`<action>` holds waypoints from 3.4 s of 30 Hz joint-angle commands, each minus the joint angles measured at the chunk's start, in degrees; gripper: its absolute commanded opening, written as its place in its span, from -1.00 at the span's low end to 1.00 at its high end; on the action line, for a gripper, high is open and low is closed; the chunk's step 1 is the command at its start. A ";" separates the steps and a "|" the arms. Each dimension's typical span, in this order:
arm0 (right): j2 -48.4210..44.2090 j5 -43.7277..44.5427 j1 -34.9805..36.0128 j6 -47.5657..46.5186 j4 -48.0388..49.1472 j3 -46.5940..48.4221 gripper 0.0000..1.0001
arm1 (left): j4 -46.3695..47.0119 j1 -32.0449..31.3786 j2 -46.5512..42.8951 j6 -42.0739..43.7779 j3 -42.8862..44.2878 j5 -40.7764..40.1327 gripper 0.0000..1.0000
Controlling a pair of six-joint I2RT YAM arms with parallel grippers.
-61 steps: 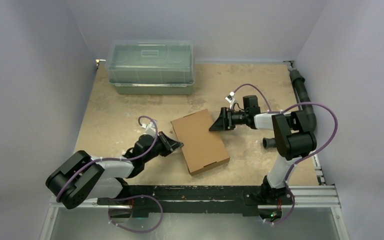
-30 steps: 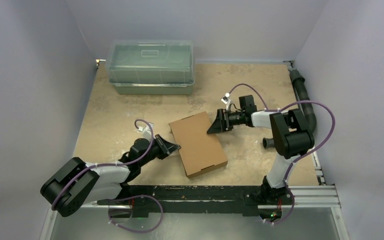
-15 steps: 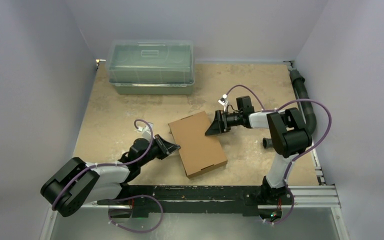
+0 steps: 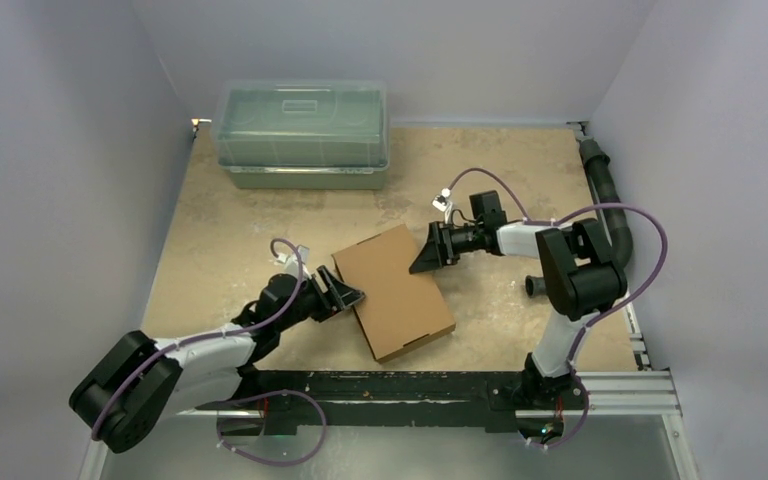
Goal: Fold the paper box
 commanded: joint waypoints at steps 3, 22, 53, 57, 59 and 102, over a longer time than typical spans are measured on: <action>-5.06 -2.68 -1.88 -4.91 -3.08 3.28 0.28 | -11.56 -0.14 -6.30 3.90 5.26 0.31 0.43; -14.07 8.39 -8.04 -19.97 -18.25 9.26 0.21 | -21.01 -0.09 -15.73 6.66 8.31 1.93 0.52; -12.64 57.29 -1.89 -39.60 -32.12 30.96 0.22 | -26.19 -0.02 -18.33 9.55 7.83 1.07 0.52; -13.59 59.96 1.12 -39.40 -31.12 29.39 0.38 | -26.85 -0.08 -19.08 9.66 7.85 1.07 0.52; -13.83 59.48 1.68 -38.61 -31.77 29.28 0.50 | -27.07 -0.08 -19.44 9.72 7.79 0.99 0.52; -29.43 14.03 -20.63 -18.97 -29.13 22.07 0.85 | -25.45 -0.06 -22.36 7.55 11.71 2.29 0.51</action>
